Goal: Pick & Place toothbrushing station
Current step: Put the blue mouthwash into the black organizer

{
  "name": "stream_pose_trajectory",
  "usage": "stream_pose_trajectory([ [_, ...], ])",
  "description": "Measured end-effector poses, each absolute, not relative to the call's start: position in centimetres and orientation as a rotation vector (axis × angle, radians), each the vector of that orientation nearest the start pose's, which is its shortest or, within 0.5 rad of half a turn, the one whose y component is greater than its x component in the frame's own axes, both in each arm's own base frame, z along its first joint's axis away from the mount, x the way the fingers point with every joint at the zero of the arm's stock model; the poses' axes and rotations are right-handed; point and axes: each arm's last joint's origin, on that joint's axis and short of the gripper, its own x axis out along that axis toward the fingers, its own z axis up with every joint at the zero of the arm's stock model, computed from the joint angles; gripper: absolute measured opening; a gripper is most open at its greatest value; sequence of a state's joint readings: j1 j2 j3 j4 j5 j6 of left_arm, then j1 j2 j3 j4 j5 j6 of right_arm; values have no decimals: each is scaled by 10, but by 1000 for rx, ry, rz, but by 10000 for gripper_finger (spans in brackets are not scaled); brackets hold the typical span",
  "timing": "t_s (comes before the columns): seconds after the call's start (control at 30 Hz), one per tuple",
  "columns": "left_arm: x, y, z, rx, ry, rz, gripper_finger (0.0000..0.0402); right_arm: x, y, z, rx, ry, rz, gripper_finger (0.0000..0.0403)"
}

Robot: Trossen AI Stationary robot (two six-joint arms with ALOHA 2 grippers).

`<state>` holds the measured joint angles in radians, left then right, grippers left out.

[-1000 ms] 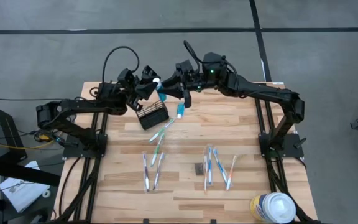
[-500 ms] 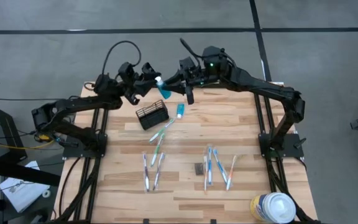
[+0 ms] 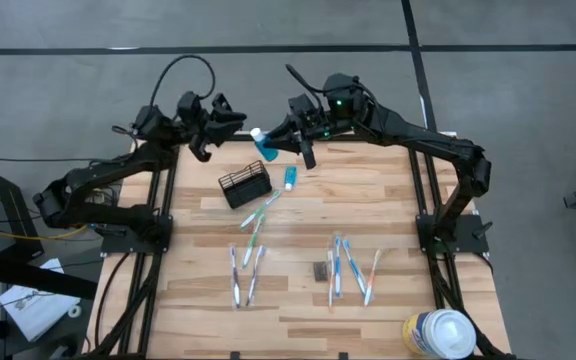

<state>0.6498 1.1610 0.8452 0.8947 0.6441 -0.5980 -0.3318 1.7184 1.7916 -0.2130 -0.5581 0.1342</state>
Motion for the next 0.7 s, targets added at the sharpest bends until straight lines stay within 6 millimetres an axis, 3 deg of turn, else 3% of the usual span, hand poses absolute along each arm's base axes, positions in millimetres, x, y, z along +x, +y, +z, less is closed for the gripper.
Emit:
stream_pose_trajectory([
  [0.23,217,127,369,-256,-417,-158,104,374,-113,433,204,116,221,65],
  [0.7,223,115,371,-250,-442,-172,104,374,-113,432,205,118,227,65],
])
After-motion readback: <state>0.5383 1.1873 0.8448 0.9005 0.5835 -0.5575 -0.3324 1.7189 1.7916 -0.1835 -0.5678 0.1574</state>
